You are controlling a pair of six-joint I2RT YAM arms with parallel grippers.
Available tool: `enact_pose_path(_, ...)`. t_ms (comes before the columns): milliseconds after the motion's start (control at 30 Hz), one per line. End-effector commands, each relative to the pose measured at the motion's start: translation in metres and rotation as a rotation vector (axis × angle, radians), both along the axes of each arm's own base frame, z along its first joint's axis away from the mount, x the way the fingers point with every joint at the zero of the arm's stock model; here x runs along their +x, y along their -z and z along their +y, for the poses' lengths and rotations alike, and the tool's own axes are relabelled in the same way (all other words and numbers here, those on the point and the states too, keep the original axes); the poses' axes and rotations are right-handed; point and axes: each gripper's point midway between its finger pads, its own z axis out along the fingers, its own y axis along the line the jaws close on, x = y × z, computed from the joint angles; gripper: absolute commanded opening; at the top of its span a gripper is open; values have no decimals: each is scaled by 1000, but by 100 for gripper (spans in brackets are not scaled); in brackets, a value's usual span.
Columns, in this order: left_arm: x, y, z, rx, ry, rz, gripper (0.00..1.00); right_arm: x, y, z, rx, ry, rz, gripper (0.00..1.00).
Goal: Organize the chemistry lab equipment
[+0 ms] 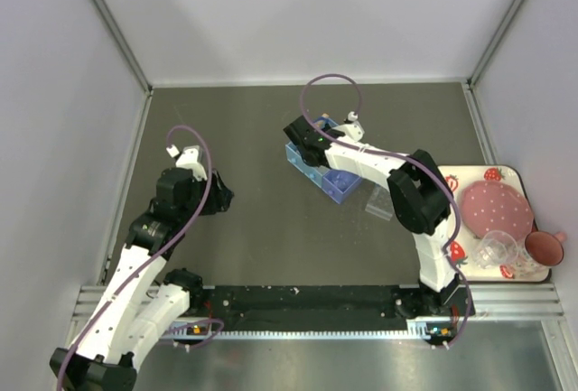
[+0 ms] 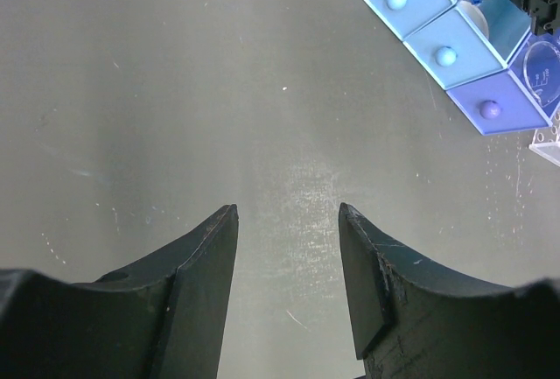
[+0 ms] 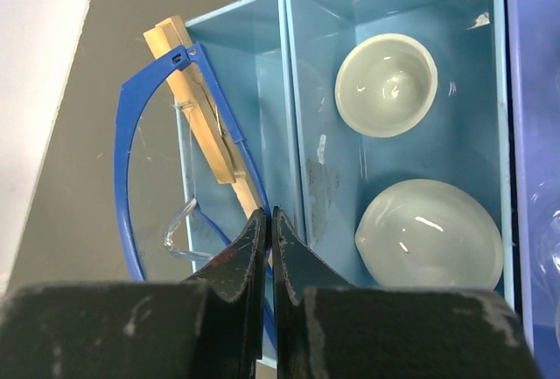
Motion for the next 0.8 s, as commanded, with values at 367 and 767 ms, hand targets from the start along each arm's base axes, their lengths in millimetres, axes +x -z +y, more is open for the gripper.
enact_pose_path(367, 4, -11, -4, -6, 17, -57, 55, -6, -38, 4, -51, 0, -79, 42)
enact_pose_path(767, 4, -10, -1, 5, 9, -57, 55, -48, -119, 6, -135, -74, -228, 43)
